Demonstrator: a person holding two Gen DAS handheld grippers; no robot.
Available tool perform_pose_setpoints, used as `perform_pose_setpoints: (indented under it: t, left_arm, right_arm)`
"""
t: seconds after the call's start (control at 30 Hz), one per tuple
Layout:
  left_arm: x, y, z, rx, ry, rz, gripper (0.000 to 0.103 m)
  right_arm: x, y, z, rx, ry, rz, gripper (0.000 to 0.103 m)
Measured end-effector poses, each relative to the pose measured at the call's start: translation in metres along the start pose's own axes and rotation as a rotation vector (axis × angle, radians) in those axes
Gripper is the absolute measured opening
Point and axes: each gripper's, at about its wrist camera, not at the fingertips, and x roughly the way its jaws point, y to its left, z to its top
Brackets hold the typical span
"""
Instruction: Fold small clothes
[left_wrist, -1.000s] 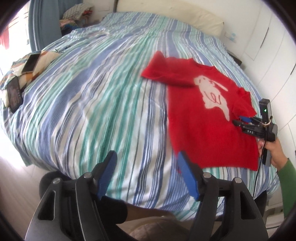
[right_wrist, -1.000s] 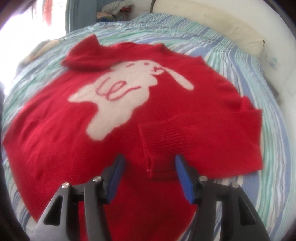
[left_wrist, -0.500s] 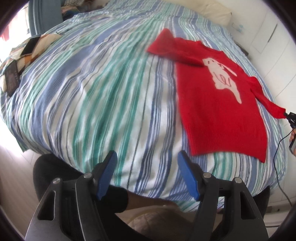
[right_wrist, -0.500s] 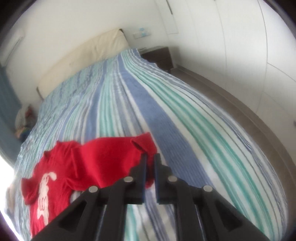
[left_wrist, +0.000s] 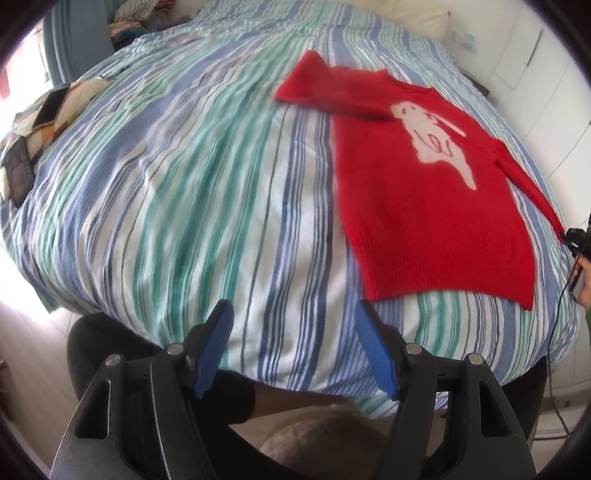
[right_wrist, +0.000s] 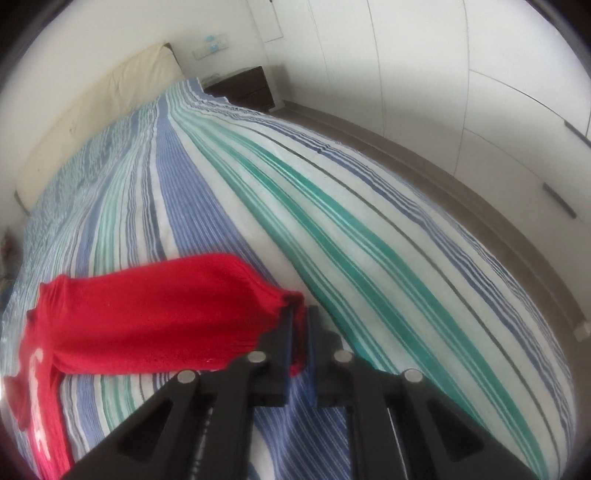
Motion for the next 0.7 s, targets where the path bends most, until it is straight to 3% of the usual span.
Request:
perform_pose_setpoints:
  t: [0.37,0.5,0.6,0.67,0.7]
  left_arm:
    - [0.004,0.013,-0.010,-0.016,0.013,0.032,0.070]
    - [0.004,0.010,-0.011,-0.005,0.000,0.040,0.070]
    - [0.008,0.008,-0.012,-0.001,0.008,0.030,0.070]
    - [0.010,0.008,-0.012,0.007,0.011,0.030,0.070]
    - [0.010,0.008,-0.012,0.011,0.011,0.034,0.070]
  right_arm:
    - [0.002,-0.011,-0.004,0.001,-0.017,-0.002,0.009]
    - [-0.010,-0.028,-0.008,0.005,-0.048,-0.046,0.010]
    - [-0.025,-0.043,-0.011,0.024,-0.085,-0.097,0.021]
    - [-0.038,-0.051,-0.014,0.026,-0.115,-0.155,0.043]
    - [-0.046,-0.054,-0.017,0.027,-0.136,-0.183,0.060]
